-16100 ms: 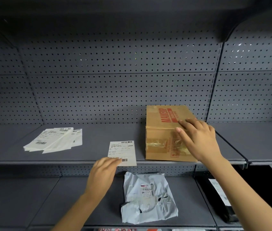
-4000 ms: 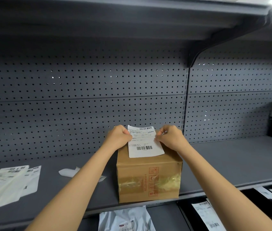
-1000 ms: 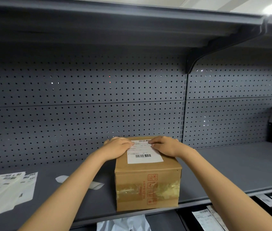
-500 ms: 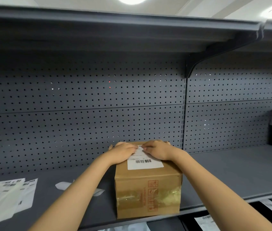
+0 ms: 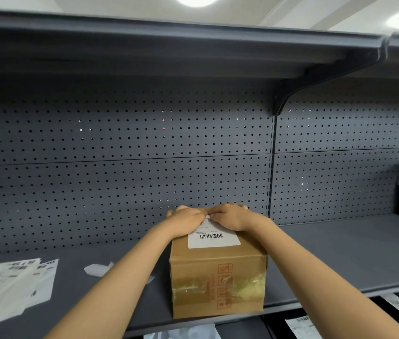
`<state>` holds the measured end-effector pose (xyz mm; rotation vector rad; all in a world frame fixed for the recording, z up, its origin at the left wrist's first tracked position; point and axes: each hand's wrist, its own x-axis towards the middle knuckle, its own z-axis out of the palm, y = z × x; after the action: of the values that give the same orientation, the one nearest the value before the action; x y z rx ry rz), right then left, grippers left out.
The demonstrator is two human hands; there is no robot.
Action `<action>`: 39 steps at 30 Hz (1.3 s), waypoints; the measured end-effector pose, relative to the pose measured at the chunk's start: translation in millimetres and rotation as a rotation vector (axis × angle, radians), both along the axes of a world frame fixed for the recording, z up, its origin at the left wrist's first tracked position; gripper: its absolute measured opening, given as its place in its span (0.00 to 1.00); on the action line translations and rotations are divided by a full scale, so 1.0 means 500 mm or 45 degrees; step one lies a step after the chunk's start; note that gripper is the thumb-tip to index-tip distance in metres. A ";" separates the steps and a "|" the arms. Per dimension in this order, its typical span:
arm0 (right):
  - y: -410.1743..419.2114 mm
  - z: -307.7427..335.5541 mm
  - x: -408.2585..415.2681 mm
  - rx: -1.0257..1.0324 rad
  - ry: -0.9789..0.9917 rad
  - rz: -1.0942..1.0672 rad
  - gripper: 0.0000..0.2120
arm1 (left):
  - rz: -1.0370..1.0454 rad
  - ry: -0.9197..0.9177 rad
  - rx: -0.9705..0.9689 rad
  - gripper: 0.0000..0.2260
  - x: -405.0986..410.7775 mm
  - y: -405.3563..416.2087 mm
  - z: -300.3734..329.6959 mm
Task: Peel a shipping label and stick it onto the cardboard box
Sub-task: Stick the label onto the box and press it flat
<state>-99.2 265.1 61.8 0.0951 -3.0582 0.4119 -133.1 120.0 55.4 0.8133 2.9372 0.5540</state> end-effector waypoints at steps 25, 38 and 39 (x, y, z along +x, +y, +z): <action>0.002 -0.014 0.096 -0.037 0.141 0.061 0.18 | -0.111 0.068 0.124 0.19 0.115 -0.068 0.003; 0.007 -0.008 0.151 -0.051 0.237 -0.006 0.18 | 0.005 0.083 0.113 0.18 0.161 -0.104 0.013; -0.004 -0.009 0.155 -0.064 0.245 0.016 0.18 | -0.010 0.077 0.127 0.19 0.171 -0.097 0.013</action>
<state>-21.8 263.1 57.5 0.1426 -2.8582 0.4515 -47.6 71.5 62.1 0.8661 2.9804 0.6926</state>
